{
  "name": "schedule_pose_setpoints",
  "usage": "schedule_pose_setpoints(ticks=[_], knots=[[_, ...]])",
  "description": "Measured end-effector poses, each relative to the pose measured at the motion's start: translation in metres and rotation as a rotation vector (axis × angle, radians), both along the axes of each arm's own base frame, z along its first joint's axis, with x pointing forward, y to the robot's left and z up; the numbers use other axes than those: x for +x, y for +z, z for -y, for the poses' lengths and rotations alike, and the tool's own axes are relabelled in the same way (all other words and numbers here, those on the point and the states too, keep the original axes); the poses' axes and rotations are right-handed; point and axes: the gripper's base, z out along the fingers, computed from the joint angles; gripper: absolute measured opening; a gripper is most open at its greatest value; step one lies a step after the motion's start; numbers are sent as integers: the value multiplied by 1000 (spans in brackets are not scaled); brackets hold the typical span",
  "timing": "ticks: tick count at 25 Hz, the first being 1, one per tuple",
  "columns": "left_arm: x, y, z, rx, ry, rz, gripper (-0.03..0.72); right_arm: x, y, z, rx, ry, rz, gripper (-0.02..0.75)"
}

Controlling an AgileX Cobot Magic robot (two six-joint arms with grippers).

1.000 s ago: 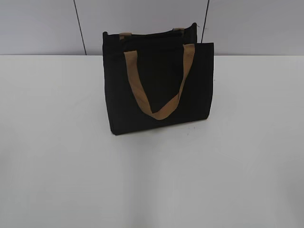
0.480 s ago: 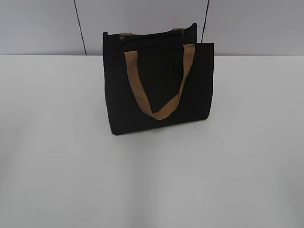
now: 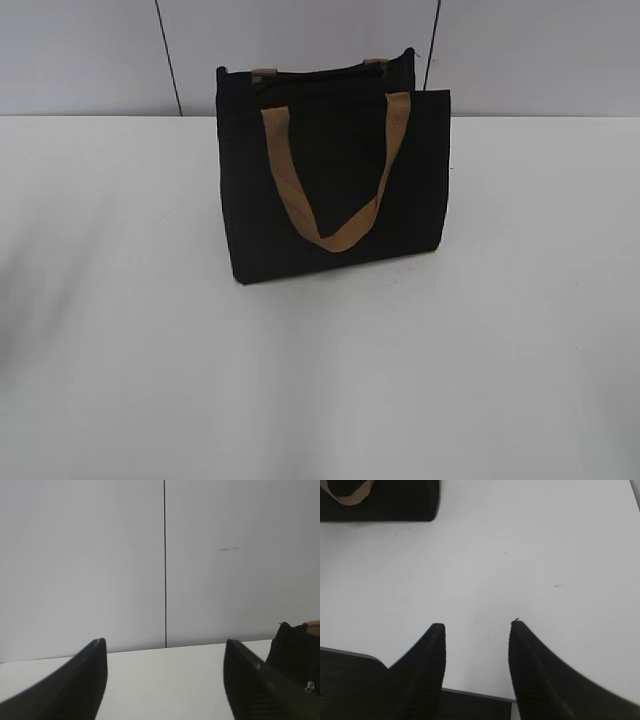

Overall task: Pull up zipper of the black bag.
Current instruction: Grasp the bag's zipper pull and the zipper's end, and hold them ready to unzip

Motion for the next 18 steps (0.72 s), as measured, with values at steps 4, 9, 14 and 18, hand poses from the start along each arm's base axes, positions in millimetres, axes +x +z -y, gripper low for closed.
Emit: schedule_pose_setpoints(ticks=[4,9,14,18], knots=[[25,-35,9,-37,-20,-10,545,0,0,0,0,0,0,324],[55,-81,26,-22,-61,-98,545,0,0,0,0,0,0,324],[72,-124,35,-39,-98,-138,545,0,0,0,0,0,0,324],[85,-151,46,-36,-183,-189,545,0,0,0,0,0,0,324]])
